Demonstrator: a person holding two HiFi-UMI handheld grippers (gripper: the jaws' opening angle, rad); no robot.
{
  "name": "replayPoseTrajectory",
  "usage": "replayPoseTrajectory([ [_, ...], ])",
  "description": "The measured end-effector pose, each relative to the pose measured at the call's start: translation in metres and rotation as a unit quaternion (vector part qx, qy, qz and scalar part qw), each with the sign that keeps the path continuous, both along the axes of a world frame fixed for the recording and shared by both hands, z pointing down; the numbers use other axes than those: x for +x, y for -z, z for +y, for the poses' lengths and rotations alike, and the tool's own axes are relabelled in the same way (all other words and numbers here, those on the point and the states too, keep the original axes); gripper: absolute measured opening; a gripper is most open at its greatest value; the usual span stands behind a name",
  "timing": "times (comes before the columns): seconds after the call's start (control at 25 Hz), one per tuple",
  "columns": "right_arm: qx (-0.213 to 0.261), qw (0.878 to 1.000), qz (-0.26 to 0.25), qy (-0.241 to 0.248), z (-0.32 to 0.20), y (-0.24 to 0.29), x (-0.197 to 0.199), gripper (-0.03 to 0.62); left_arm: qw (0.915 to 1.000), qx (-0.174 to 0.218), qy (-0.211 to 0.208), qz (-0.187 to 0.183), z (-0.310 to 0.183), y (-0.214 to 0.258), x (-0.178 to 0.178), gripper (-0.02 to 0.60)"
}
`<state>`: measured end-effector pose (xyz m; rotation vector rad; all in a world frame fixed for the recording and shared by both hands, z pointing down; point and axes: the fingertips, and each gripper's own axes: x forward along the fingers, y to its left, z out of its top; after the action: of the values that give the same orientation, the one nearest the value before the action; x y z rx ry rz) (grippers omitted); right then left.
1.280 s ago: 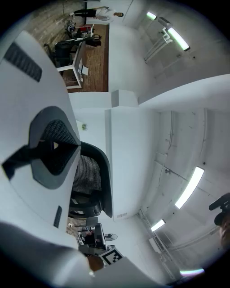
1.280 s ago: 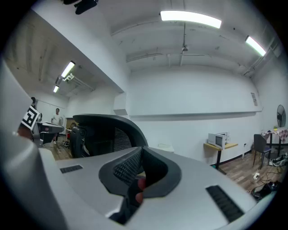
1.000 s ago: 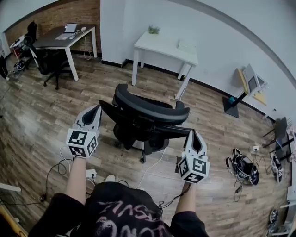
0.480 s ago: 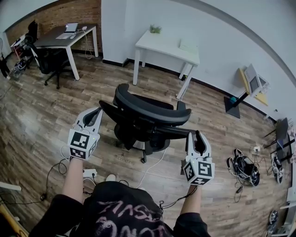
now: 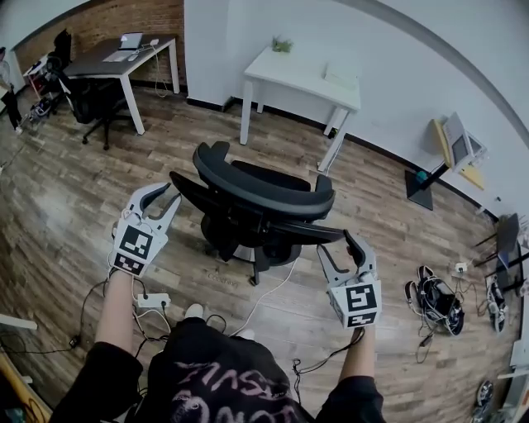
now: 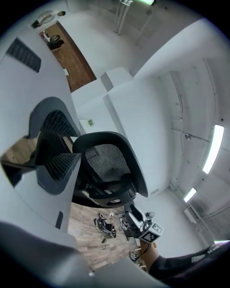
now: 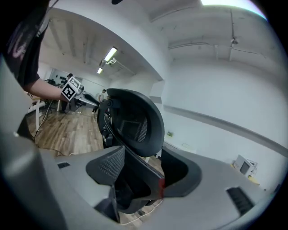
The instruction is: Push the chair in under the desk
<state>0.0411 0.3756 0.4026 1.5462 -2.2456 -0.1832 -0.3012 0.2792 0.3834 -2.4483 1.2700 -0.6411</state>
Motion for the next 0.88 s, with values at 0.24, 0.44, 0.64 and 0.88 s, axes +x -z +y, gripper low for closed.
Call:
replayPoseTrajectory([
  [0.24, -0.041, 0.993, 0.101, 0.048, -0.007, -0.023, 0.002, 0.262, 0.9925, -0.014, -0.03, -0.117, 0.009, -0.026, 0.017, 0.173],
  [0.44, -0.062, 0.981, 0.168, 0.07, -0.016, -0.034, 0.006, 0.262, 0.9803, -0.021, -0.051, -0.19, -0.001, -0.034, 0.023, 0.196],
  [0.64, -0.076, 0.976, 0.188, 0.074, -0.027, -0.042, 0.007, 0.262, 0.9662, -0.029, -0.07, -0.246, -0.017, -0.046, 0.027, 0.207],
  [0.88, -0.096, 0.966, 0.226, 0.083, -0.039, -0.055, 0.006, 0.262, 0.9438, -0.028, -0.096, -0.315, -0.037, -0.067, 0.03, 0.219],
])
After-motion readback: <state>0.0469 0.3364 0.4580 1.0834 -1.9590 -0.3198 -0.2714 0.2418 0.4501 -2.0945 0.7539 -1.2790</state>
